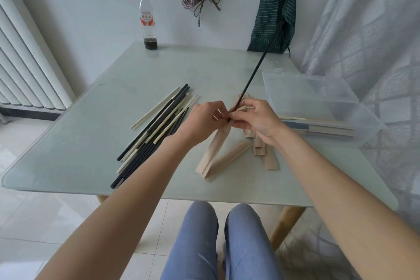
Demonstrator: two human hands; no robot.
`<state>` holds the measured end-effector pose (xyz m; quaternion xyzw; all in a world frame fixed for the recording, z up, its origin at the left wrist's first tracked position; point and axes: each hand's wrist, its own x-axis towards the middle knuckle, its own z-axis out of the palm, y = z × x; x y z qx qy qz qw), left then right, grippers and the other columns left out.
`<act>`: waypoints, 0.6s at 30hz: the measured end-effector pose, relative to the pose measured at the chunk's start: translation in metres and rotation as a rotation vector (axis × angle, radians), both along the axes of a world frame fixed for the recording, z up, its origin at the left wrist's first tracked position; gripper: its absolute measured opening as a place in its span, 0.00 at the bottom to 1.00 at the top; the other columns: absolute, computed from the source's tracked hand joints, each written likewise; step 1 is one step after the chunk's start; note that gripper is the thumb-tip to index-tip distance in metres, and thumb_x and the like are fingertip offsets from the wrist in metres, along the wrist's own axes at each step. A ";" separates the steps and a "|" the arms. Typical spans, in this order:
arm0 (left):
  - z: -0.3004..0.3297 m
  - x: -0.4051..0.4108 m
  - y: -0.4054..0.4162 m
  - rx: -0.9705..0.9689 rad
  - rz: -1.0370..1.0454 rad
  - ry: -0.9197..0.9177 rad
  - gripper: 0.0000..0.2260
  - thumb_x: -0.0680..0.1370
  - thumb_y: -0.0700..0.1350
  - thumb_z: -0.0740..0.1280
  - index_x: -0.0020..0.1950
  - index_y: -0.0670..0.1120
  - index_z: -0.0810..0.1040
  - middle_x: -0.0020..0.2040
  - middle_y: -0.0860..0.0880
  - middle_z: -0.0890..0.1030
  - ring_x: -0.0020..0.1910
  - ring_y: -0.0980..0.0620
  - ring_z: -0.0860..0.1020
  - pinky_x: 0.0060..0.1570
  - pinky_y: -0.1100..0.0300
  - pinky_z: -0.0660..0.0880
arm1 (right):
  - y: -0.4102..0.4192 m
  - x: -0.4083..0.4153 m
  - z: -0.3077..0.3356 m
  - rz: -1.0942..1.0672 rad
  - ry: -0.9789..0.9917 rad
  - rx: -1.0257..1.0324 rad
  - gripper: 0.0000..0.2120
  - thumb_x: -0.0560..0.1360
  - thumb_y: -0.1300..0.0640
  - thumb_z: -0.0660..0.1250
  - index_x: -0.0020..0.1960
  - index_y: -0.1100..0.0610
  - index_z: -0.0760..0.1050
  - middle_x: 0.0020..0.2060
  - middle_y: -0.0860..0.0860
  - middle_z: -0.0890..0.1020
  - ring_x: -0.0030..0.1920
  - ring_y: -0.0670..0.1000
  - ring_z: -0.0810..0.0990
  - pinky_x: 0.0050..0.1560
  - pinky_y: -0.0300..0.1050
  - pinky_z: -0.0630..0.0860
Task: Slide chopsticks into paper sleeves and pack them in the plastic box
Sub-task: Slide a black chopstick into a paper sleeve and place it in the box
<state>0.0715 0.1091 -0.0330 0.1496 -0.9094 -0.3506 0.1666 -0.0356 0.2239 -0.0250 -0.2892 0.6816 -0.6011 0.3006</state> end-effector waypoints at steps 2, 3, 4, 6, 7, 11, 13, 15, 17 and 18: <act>-0.001 0.000 0.000 0.006 0.013 0.022 0.03 0.75 0.38 0.67 0.47 0.43 0.80 0.45 0.47 0.82 0.45 0.50 0.79 0.41 0.69 0.71 | 0.000 0.000 0.001 0.002 0.014 0.006 0.07 0.72 0.70 0.68 0.40 0.61 0.76 0.35 0.57 0.80 0.34 0.47 0.82 0.44 0.41 0.82; -0.001 0.000 0.000 0.009 0.017 0.030 0.04 0.75 0.38 0.67 0.47 0.43 0.80 0.45 0.47 0.82 0.44 0.51 0.78 0.39 0.73 0.69 | 0.001 0.000 0.001 0.005 0.017 0.007 0.07 0.72 0.70 0.68 0.40 0.61 0.76 0.35 0.57 0.80 0.34 0.47 0.82 0.44 0.41 0.82; -0.001 0.000 0.000 0.004 0.017 0.033 0.04 0.76 0.37 0.66 0.48 0.43 0.80 0.45 0.47 0.82 0.43 0.51 0.78 0.37 0.75 0.68 | 0.001 0.000 0.002 0.007 0.017 0.007 0.07 0.72 0.71 0.68 0.40 0.61 0.75 0.35 0.57 0.80 0.33 0.47 0.82 0.43 0.40 0.82; -0.001 0.000 0.000 -0.030 0.007 0.035 0.05 0.77 0.37 0.64 0.50 0.41 0.79 0.46 0.48 0.81 0.43 0.52 0.76 0.36 0.75 0.68 | 0.001 0.001 0.003 0.006 0.015 0.002 0.07 0.72 0.71 0.67 0.39 0.61 0.75 0.35 0.57 0.80 0.32 0.46 0.82 0.40 0.38 0.81; -0.001 0.000 0.000 -0.056 -0.004 0.036 0.05 0.77 0.37 0.64 0.51 0.40 0.78 0.48 0.47 0.80 0.44 0.51 0.76 0.36 0.74 0.68 | 0.001 0.002 0.004 0.004 0.014 -0.002 0.07 0.72 0.70 0.67 0.40 0.61 0.75 0.35 0.57 0.80 0.32 0.46 0.82 0.39 0.38 0.81; -0.004 -0.003 -0.001 -0.100 -0.024 0.036 0.07 0.79 0.37 0.61 0.54 0.38 0.76 0.53 0.45 0.79 0.50 0.49 0.75 0.40 0.69 0.63 | 0.002 0.002 0.005 0.000 0.019 -0.001 0.07 0.73 0.70 0.67 0.41 0.60 0.75 0.34 0.56 0.80 0.32 0.46 0.82 0.36 0.36 0.79; -0.006 -0.004 0.000 -0.065 -0.032 0.037 0.06 0.79 0.38 0.61 0.53 0.38 0.75 0.53 0.44 0.79 0.49 0.49 0.75 0.41 0.69 0.64 | 0.002 0.003 0.005 0.008 0.020 0.005 0.07 0.73 0.70 0.66 0.41 0.59 0.75 0.35 0.55 0.80 0.32 0.45 0.82 0.35 0.35 0.78; -0.008 -0.005 0.000 -0.046 -0.027 0.047 0.06 0.79 0.38 0.61 0.53 0.38 0.75 0.53 0.45 0.79 0.50 0.49 0.75 0.41 0.68 0.65 | 0.002 0.003 0.006 0.017 0.017 0.009 0.07 0.73 0.70 0.66 0.41 0.59 0.75 0.35 0.56 0.80 0.33 0.45 0.82 0.35 0.35 0.77; -0.007 -0.004 0.000 -0.040 -0.019 0.056 0.05 0.78 0.37 0.62 0.52 0.38 0.76 0.51 0.44 0.80 0.51 0.47 0.77 0.41 0.68 0.65 | 0.002 0.003 0.007 0.020 0.010 0.009 0.07 0.73 0.70 0.67 0.41 0.59 0.76 0.35 0.55 0.80 0.33 0.46 0.82 0.35 0.35 0.78; -0.006 -0.004 0.000 -0.035 -0.022 0.062 0.05 0.78 0.36 0.63 0.52 0.38 0.76 0.51 0.44 0.81 0.51 0.47 0.77 0.40 0.68 0.66 | 0.003 0.003 0.006 0.019 0.008 0.010 0.07 0.73 0.70 0.67 0.41 0.59 0.76 0.35 0.55 0.80 0.32 0.46 0.82 0.35 0.35 0.78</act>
